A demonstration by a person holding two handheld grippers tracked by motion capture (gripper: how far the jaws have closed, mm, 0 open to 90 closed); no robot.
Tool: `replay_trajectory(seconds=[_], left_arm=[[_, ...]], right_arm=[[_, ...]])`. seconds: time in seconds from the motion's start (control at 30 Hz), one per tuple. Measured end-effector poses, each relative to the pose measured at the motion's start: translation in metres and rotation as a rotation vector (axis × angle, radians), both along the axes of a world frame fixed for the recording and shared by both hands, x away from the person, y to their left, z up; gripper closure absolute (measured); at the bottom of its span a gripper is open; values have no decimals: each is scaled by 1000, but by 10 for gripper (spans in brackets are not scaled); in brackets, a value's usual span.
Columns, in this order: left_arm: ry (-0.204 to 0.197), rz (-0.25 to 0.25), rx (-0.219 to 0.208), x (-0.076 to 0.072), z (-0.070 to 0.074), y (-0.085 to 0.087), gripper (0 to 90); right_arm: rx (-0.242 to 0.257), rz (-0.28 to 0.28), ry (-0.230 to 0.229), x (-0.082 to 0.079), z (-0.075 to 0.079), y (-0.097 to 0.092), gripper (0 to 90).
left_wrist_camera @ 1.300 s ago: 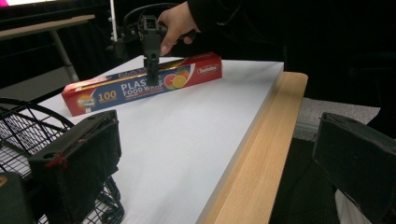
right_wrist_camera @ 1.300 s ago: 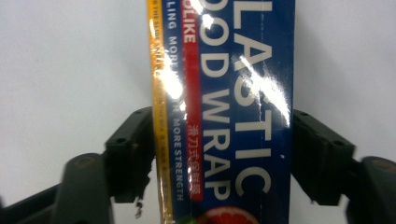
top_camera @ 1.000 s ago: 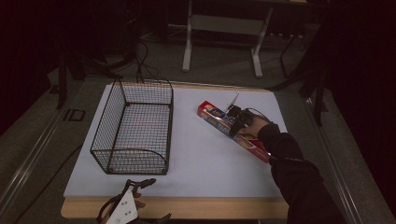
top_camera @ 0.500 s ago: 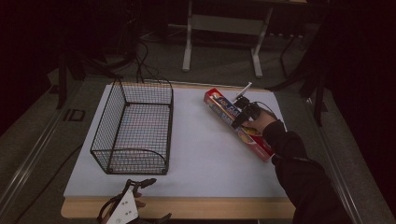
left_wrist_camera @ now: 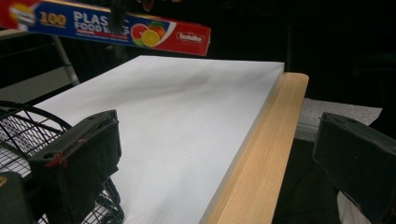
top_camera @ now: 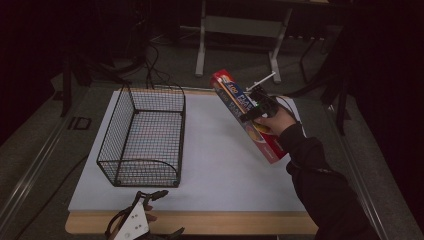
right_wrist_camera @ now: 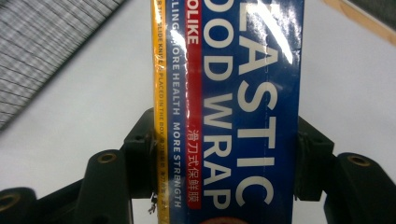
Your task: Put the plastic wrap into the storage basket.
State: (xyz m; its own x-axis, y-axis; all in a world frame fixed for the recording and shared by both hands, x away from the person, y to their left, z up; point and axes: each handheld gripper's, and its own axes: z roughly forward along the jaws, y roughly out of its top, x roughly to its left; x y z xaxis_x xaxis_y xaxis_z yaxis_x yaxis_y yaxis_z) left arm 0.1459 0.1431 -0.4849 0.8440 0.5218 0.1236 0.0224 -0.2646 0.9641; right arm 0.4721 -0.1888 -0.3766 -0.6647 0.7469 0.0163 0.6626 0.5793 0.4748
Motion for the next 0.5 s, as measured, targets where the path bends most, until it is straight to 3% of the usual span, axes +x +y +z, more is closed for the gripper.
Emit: replay_trajectory(seconds=[0.33,0.5], left_arm=[[-2,-4,-4,0,1,0,15],[-1,-6,-6,0,1,-1,15]], right_arm=[[108,33,-116,-21,27,42,396],[112,29,-200,-30,37,66,396]])
